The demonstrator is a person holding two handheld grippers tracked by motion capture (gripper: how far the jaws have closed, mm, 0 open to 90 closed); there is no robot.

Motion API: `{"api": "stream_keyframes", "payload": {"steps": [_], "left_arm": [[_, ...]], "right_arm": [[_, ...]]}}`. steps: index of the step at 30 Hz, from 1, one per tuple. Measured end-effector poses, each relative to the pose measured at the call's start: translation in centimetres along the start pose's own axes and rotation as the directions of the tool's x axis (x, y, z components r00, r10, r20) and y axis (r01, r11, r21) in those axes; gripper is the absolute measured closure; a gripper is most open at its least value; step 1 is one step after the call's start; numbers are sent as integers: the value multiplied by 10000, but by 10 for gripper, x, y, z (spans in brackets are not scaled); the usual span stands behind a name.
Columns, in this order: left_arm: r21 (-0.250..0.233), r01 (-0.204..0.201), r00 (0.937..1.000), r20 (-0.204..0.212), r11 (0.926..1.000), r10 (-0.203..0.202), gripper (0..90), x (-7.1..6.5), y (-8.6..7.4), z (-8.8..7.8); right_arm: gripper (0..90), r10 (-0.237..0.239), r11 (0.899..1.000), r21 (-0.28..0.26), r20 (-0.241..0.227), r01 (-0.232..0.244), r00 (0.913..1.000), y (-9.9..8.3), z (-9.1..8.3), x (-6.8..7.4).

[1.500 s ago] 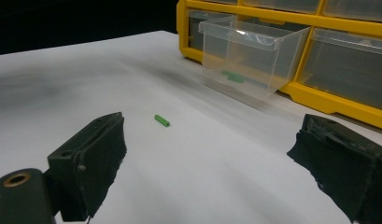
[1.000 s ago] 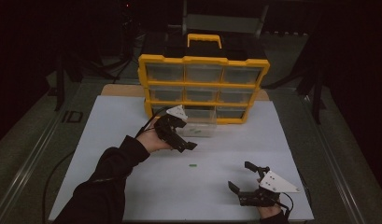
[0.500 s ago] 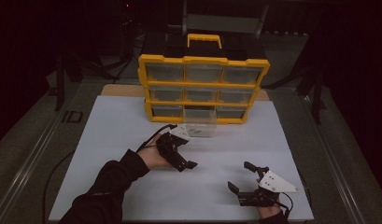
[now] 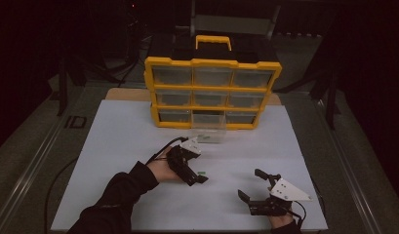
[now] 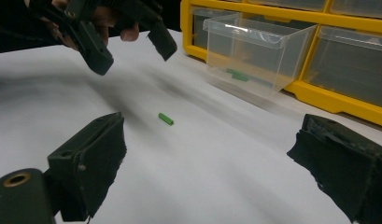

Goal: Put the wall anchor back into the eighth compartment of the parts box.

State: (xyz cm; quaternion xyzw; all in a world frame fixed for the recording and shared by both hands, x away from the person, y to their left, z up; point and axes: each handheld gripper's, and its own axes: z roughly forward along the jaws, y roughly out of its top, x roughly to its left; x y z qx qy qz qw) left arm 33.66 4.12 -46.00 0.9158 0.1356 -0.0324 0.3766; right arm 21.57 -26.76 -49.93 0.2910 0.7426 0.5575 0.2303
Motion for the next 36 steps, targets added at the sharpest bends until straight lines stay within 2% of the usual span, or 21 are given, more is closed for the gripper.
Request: {"api": "stream_keyframes", "payload": {"steps": [5,7,12,16,22,23,26,32,36], "left_arm": [[163,41,10000,87,9999,-43,66,2,-5,8],[216,29,9999,122,9998,-31,109,2,-7,11],[338,-26,9998,-220,9994,33,155,8,-13,19],[647,-136,9983,-552,9978,172,266,14,-18,25],[672,-197,9983,-527,9975,233,463,20,-23,30],[607,-168,9987,-468,9980,197,463,20,-24,32],[693,-238,9982,-538,9973,275,562,22,-25,36],[744,-197,9976,-643,9970,245,629,23,-26,42],[879,-340,9964,-739,9956,405,655,22,-25,45]], "right_arm": [[82,-28,10000,27,-18,29,10000,0,0,0],[82,-22,10000,55,-30,22,10000,0,0,0],[82,-25,10000,54,-34,25,10000,0,0,0],[82,-38,10000,79,-59,38,10000,0,1,0],[82,-23,10000,78,-61,23,10000,0,1,0],[82,-21,10000,84,-59,21,10000,0,1,0],[82,-22,10000,92,-76,23,10000,0,1,0],[82,-31,10000,86,-53,31,10000,0,1,0],[82,-28,10000,78,-48,28,10000,0,0,0]]}}
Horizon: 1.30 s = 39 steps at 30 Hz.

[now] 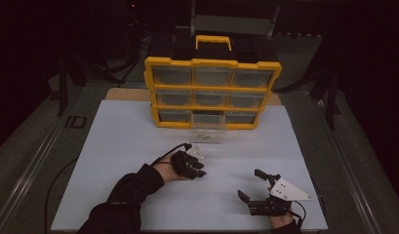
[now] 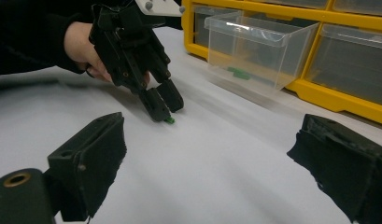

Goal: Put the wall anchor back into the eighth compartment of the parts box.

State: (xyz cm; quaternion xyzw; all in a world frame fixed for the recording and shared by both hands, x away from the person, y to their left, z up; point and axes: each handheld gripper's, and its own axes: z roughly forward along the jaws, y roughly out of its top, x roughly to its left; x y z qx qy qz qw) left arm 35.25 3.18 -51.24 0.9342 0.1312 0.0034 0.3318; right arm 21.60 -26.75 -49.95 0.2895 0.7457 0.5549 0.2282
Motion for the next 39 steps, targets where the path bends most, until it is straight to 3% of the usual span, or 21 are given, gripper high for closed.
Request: {"api": "stream_keyframes", "payload": {"steps": [7,13,25,30,39], "left_arm": [[95,-226,9995,-234,9997,228,715,-3,2,2],[125,-238,9997,-77,9996,239,827,-4,3,3],[219,-135,9999,85,9997,134,843,-3,5,2],[485,-334,9993,174,9983,326,842,-4,9,-1],[352,-784,9961,423,9963,769,842,-4,22,-20]], "right_arm": [[82,-8,10000,-49,55,9,10000,0,0,0],[82,-45,10000,-9,28,45,10000,0,0,1],[82,-58,10000,-53,58,58,10000,0,0,0],[82,-165,9998,-74,37,165,9999,1,0,1],[82,-119,9998,-133,96,120,9999,1,-1,0]]}}
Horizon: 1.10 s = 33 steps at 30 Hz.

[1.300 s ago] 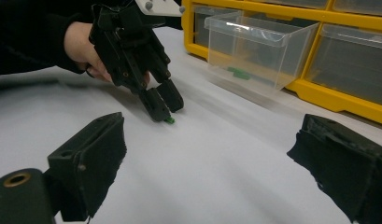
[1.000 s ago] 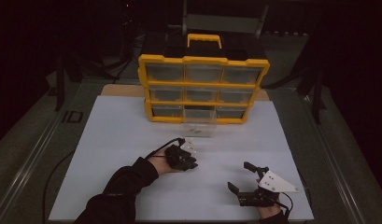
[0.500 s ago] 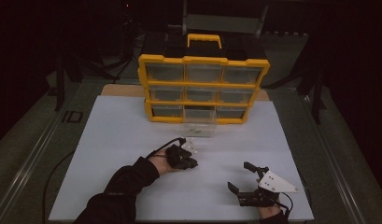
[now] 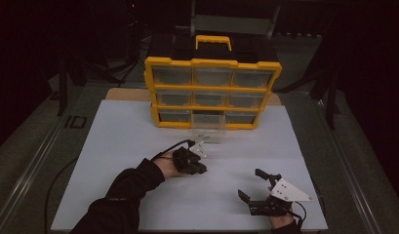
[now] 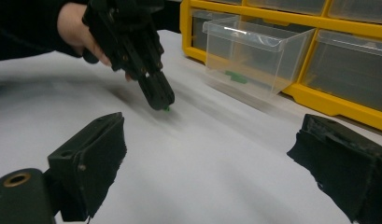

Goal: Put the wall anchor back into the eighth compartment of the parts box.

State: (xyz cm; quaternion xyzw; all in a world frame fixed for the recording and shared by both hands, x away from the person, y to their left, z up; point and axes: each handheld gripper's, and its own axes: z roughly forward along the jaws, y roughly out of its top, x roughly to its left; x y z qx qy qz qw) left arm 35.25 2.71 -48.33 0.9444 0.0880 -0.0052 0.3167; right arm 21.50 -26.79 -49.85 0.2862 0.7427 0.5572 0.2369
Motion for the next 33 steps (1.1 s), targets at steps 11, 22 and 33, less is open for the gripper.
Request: {"api": "stream_keyframes", "payload": {"steps": [11,22,33], "left_arm": [[-442,-146,9999,-27,9989,145,842,6,17,-32],[-868,-341,9992,-217,9956,323,842,12,37,-64],[-1185,-512,9978,-489,9916,457,842,24,56,-91]], "right_arm": [[82,19,10000,-12,51,-19,10000,0,0,0],[82,25,10000,-24,27,-25,10000,0,0,0],[82,46,10000,-34,19,-46,10000,0,-1,0]]}}
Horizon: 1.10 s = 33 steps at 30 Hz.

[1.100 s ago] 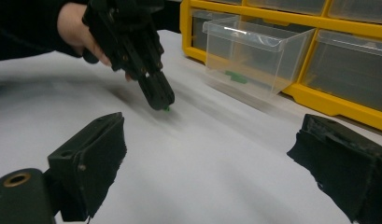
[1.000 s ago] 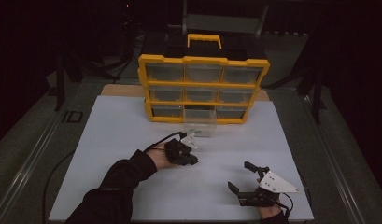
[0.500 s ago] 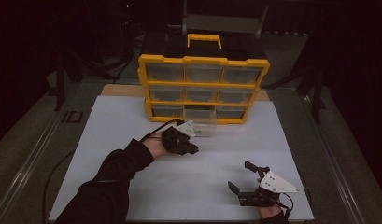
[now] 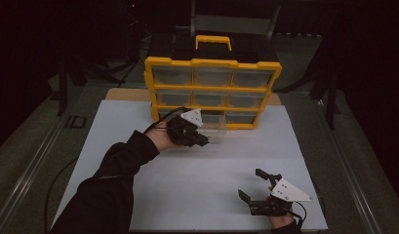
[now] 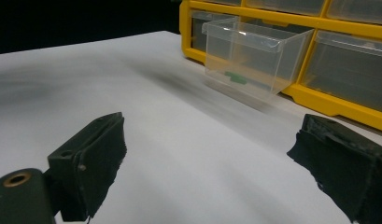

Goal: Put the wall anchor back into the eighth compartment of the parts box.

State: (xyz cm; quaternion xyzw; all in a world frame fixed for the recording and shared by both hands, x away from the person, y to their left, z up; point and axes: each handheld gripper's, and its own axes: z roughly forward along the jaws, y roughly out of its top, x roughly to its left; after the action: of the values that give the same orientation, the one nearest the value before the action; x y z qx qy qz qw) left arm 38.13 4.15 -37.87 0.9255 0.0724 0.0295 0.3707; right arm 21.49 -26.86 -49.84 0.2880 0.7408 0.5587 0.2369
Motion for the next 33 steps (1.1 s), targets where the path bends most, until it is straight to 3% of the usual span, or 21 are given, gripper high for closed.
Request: {"api": "stream_keyframes", "payload": {"steps": [9,17,22,27,31,33], "left_arm": [[-473,-27,9999,-111,9989,22,842,11,19,-18],[-688,86,9991,-404,9976,-114,842,21,28,-24],[-1008,417,9961,-732,9940,-492,841,32,32,-28],[-1330,765,9931,-784,9882,-874,841,39,33,-28],[-1571,976,9878,-1051,9827,-1149,841,45,32,-25],[-1698,1265,9823,-1159,9773,-1473,841,50,30,-21]], "right_arm": [[82,-47,10000,-5,28,47,10000,0,0,0],[82,-10,10000,-60,31,10,10000,0,-1,-1],[82,-56,10000,-45,25,56,10000,0,0,0],[82,-8,10000,-44,23,8,10000,0,0,0],[82,-24,10000,-37,12,24,10000,0,0,0],[82,-17,10000,-43,12,17,10000,-1,0,0]]}}
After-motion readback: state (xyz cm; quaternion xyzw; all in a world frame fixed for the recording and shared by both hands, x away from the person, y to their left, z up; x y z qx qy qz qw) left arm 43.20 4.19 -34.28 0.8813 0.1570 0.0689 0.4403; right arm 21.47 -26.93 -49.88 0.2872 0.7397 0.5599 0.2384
